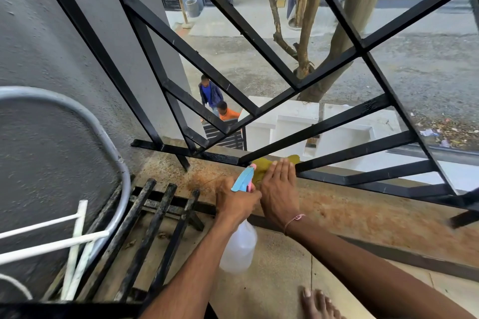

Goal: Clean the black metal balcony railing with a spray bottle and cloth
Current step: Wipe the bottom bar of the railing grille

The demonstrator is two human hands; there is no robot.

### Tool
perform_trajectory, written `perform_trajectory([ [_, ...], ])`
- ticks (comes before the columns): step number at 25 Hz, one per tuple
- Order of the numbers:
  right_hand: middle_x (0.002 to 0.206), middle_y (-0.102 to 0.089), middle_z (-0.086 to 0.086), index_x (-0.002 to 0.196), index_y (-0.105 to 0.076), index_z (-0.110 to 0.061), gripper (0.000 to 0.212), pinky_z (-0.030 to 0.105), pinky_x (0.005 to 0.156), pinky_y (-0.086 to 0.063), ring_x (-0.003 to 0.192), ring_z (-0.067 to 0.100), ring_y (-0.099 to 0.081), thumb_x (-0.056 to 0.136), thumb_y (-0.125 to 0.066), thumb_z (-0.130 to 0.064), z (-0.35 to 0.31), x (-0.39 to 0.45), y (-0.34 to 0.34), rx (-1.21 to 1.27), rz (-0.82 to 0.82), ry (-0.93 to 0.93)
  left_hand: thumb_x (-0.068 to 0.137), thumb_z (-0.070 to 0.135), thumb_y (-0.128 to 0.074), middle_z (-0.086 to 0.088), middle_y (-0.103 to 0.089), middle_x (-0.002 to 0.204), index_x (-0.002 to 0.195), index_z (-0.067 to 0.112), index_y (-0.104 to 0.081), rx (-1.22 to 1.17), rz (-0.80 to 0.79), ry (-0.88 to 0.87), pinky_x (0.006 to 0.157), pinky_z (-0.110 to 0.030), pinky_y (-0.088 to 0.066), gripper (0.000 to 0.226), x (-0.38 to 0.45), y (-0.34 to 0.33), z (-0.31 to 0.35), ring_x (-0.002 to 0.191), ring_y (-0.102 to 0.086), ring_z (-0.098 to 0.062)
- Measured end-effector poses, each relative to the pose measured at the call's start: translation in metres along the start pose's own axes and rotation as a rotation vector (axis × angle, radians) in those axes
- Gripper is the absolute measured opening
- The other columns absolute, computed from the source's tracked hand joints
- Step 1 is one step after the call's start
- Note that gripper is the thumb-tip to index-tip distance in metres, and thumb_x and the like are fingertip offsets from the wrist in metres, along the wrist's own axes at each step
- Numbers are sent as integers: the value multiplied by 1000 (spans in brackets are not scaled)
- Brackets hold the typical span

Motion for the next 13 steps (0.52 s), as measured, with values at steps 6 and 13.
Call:
perform_trajectory([
  [6, 161, -21, 28, 157, -15, 3, 71, 49, 125, 4, 153, 41, -8, 102, -44, -33, -16, 21, -8, 84, 75, 357, 71, 19, -79, -16, -70, 99, 89, 32, -50, -49, 53, 16, 79, -52, -63, 37, 0, 16, 1, 83, -69, -27],
  [13, 160, -12, 35, 154, -5, 10, 59, 53, 123, -10, 149, 47, -15, 107, -31, -13, 25, -2, 22, -214, 60, 425, 75, 17, -80, -14, -69, 97, 98, 25, -58, -20, 24, 12, 76, -52, -63, 33, 3, 13, -3, 87, -72, -29],
])
Point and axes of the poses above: each hand's wrist, its own x-axis towards the middle knuckle, its own y-axis out of the back of the hand, z = x × y, the point moved 2 cm from there along x, towards the middle knuckle
